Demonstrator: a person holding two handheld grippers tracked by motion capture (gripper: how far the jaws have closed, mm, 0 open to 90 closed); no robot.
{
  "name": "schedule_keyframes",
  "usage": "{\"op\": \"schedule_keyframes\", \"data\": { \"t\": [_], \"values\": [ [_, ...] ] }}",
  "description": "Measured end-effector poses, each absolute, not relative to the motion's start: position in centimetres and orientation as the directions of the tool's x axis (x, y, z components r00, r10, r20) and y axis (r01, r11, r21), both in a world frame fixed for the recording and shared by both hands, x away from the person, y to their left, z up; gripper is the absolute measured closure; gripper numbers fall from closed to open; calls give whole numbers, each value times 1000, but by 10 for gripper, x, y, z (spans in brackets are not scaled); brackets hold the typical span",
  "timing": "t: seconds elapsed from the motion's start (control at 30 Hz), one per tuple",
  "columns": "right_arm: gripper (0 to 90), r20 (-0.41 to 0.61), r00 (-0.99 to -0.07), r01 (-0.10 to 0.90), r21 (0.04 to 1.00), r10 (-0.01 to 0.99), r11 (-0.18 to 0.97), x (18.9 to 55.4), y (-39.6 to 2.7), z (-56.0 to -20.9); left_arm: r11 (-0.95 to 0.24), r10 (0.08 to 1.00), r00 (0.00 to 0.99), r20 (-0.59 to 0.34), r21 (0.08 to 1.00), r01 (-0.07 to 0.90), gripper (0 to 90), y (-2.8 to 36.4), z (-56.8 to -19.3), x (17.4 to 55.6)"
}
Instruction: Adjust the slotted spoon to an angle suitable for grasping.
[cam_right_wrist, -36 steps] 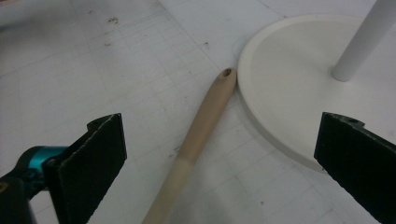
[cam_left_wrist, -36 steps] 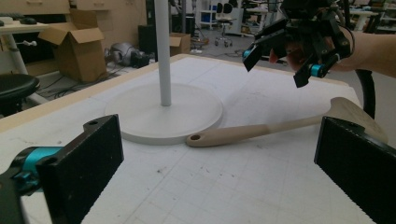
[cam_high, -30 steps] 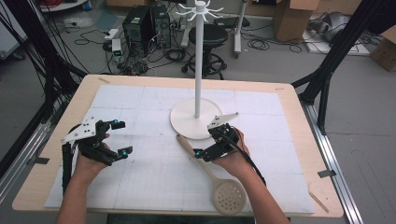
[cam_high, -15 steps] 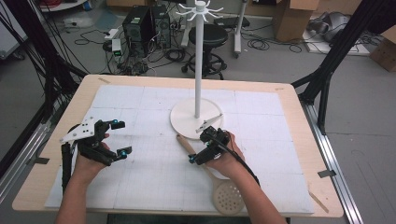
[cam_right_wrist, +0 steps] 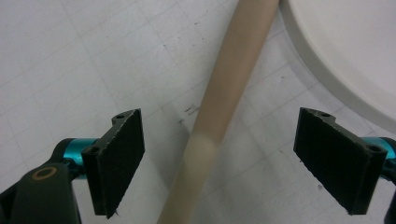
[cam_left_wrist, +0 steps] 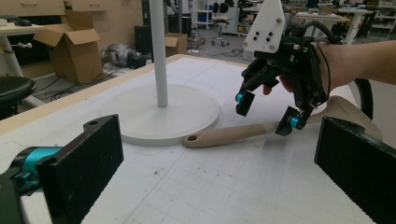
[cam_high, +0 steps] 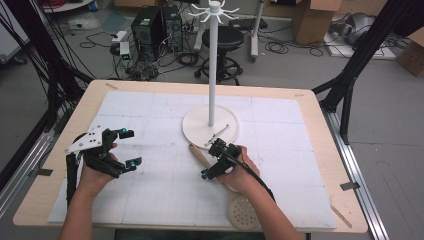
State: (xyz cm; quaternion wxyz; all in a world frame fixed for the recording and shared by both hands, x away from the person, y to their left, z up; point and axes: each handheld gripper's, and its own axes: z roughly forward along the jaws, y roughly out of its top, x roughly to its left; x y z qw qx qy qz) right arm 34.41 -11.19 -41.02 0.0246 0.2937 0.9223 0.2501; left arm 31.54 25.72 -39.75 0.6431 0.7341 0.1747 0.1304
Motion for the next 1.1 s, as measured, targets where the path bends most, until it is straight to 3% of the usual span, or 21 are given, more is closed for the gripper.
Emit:
{"op": "schedule_keyframes", "data": {
  "t": [0.27, 0.3, 0.5, 0.6, 0.87, 1.1],
  "values": [
    [287, 96, -829, 532, 435, 550, 726, 343, -107, -414, -114, 428, 903, -30, 990, 87, 17, 258, -397, 315],
    [359, 82, -832, 527, 424, 548, 736, 341, -105, -414, -113, 428, 903, -31, 990, 87, 18, 258, -397, 315],
    [480, 77, -834, 530, 390, 547, 753, 339, -103, -415, -117, 428, 903, -31, 989, 89, 17, 257, -397, 315],
    [588, 80, -826, 542, 382, 558, 748, 340, -104, -414, -116, 428, 904, -29, 989, 87, 17, 257, -397, 315],
    [661, 75, -801, 573, 379, 593, 726, 336, -102, -414, -118, 427, 904, -29, 989, 88, 18, 257, -397, 315],
    [693, 135, -789, 600, 382, 599, 703, 339, -105, -413, -119, 426, 904, -27, 989, 85, 18, 257, -396, 315]
  ]
}}
